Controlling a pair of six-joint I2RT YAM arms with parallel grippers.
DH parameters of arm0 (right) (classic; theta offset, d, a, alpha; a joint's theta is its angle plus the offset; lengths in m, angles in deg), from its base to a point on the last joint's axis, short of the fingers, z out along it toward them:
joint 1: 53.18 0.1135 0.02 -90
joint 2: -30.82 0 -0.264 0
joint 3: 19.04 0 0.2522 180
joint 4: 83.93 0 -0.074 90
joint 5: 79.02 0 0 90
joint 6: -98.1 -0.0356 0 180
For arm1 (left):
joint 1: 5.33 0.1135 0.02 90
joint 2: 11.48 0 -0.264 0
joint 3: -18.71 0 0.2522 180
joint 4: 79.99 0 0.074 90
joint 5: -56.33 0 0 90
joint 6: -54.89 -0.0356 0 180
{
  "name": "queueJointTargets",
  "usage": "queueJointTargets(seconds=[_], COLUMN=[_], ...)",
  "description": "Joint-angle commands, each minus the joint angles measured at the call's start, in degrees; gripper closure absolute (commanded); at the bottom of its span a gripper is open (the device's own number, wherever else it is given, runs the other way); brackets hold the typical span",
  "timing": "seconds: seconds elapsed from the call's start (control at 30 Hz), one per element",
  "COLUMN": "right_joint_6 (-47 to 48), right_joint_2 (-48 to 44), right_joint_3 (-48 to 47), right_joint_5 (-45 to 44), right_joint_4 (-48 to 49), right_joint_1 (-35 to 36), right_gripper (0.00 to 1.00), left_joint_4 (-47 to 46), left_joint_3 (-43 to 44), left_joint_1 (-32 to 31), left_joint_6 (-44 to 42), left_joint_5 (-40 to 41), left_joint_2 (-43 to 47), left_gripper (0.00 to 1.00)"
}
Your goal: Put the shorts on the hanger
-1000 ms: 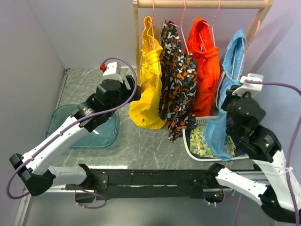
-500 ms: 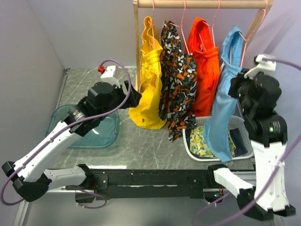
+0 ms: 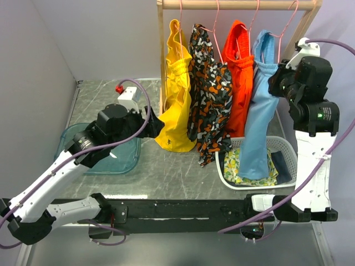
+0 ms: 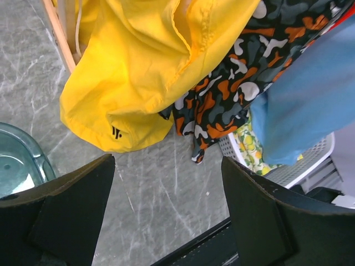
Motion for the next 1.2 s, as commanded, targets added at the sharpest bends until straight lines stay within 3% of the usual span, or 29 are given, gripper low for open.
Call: queueJointTargets(seconds=[0.0, 0.4, 1.0, 1.1, 1.13, 1.17], right_joint_6=[1.89, 3.30, 3.30, 1.81, 1.37, 1.01], right_joint_2=[1.40, 14.49, 15.65, 13.10, 11.70, 10.99], right_joint_3=[-7.55, -22.68, -11.10, -7.15, -6.17, -5.46], right_joint_5=[0.79, -0.27, 0.79, 0.00, 0.08, 0.35], right_joint_4=[4.33, 0.73, 8.46, 10.22, 11.00, 11.27], right_joint_1=[-0.42, -1.91, -4.20, -4.12, -4.12, -4.12], right_gripper=[1.00, 1.00, 1.00, 0.75, 0.60, 0.53], left_joint_4=[-1.30, 1.34, 1.69, 1.43, 1.51, 1.51], left_joint_3=[2.17, 7.01, 7.10, 6.49, 6.40, 6.40], left_joint_1=[0.26, 0.26, 0.26, 0.17, 0.26, 0.17], left_joint_6=[-3.60, -4.57, -5.80, -5.71, -5.80, -5.80], left_joint_5=[-0.42, 0.10, 1.51, 1.25, 1.16, 1.07], left_joint_2=[-1.42, -1.33, -0.36, -0.28, -0.45, -0.54], left_gripper=[0.17, 0.17, 0.16, 0.16, 0.16, 0.15])
